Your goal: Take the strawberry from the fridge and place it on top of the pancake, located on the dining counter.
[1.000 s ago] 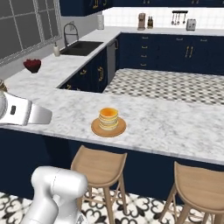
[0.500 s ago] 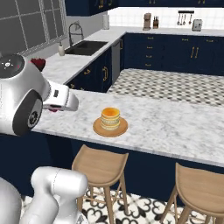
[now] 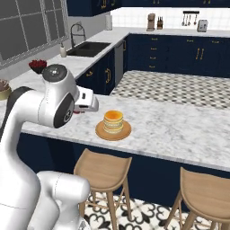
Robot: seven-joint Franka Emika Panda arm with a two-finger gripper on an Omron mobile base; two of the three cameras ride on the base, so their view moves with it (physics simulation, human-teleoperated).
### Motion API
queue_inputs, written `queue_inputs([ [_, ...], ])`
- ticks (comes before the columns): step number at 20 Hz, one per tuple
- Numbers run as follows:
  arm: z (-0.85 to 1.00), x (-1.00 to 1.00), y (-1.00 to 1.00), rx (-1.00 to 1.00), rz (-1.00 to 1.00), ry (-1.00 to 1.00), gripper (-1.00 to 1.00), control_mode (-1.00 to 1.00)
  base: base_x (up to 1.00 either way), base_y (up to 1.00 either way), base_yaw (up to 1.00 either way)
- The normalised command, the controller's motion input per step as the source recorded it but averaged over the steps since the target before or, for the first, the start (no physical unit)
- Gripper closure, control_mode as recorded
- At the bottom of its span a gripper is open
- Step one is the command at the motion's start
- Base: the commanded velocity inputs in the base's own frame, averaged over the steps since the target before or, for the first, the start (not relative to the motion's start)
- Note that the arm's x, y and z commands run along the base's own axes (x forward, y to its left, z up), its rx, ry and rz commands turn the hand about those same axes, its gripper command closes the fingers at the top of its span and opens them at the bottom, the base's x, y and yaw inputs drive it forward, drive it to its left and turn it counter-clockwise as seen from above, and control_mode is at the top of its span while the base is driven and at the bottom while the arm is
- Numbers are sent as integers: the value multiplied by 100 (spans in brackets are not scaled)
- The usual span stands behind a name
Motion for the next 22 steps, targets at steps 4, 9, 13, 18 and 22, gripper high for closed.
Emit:
queue_inputs([
  [4, -45, 90, -2, -6, -16, 15, 100, -100, 0, 0, 0],
  [9, -21, 98, -4, -1, -14, 11, 100, -100, 0, 0, 0],
  [13, -14, 96, -19, 0, -7, 9, 100, -100, 0, 0, 0],
  [18, -20, 74, -29, 0, -1, 2, 100, -100, 0, 0, 0],
  [22, -26, 60, -15, 3, 0, 0, 100, -100, 0, 0, 0],
])
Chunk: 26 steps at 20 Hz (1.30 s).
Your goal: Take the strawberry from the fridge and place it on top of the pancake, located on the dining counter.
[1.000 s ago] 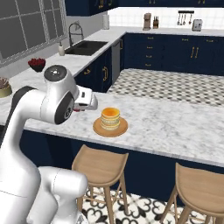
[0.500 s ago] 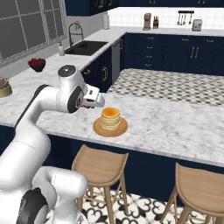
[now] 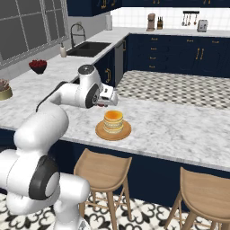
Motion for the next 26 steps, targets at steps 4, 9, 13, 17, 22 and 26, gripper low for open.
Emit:
queue_inputs([
  [4, -28, 66, 0, 3, 0, 2, 100, -100, 0, 0, 0],
  [9, -25, 46, -13, 1, 0, 12, 100, -100, 0, 0, 0],
  [13, -27, 5, -3, 0, 0, 15, 100, -100, 0, 0, 0],
  [17, -14, 58, 0, 0, 0, 5, 100, -100, 0, 0, 0],
  [22, -30, 60, 0, 0, 0, 5, 100, -100, 0, 0, 0],
  [26, -28, 15, -2, 0, 0, 4, 100, -100, 0, 0, 0],
])
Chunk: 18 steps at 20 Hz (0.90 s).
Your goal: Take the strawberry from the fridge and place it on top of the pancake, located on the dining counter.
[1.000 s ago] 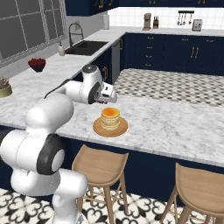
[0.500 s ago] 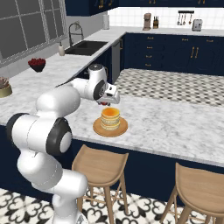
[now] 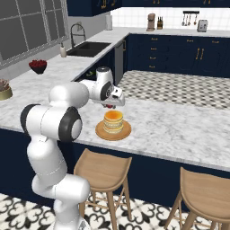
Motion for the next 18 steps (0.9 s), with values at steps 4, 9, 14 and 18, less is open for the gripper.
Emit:
queue_inputs([
  [4, -27, 21, -17, 0, 0, 6, 100, -100, 0, 0, 0],
  [9, -31, 8, -5, 1, 0, 5, 100, -100, 0, 0, 0],
  [14, -18, 21, 0, 0, 0, 0, 100, -100, 0, 0, 0],
  [18, -22, 4, 0, 0, 0, 0, 100, -100, 0, 0, 0],
])
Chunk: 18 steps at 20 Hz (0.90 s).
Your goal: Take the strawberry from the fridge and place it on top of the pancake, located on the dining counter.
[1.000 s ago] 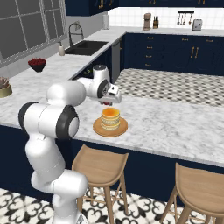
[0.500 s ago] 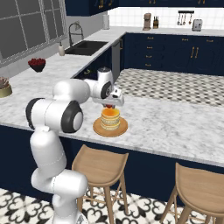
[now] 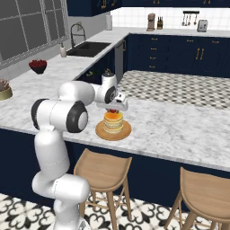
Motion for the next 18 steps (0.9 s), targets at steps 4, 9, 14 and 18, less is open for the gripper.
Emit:
queue_inputs([
  [4, -18, 7, 0, 0, 0, 0, 100, -100, 0, 0, 0],
  [9, -19, 1, 0, 0, 0, 0, 100, -100, 0, 0, 0],
  [14, -11, 0, 0, 0, 0, 0, 100, -100, 0, 0, 0],
  [18, -56, -3, 3, 0, 0, 0, -100, -100, 0, 0, 0],
])
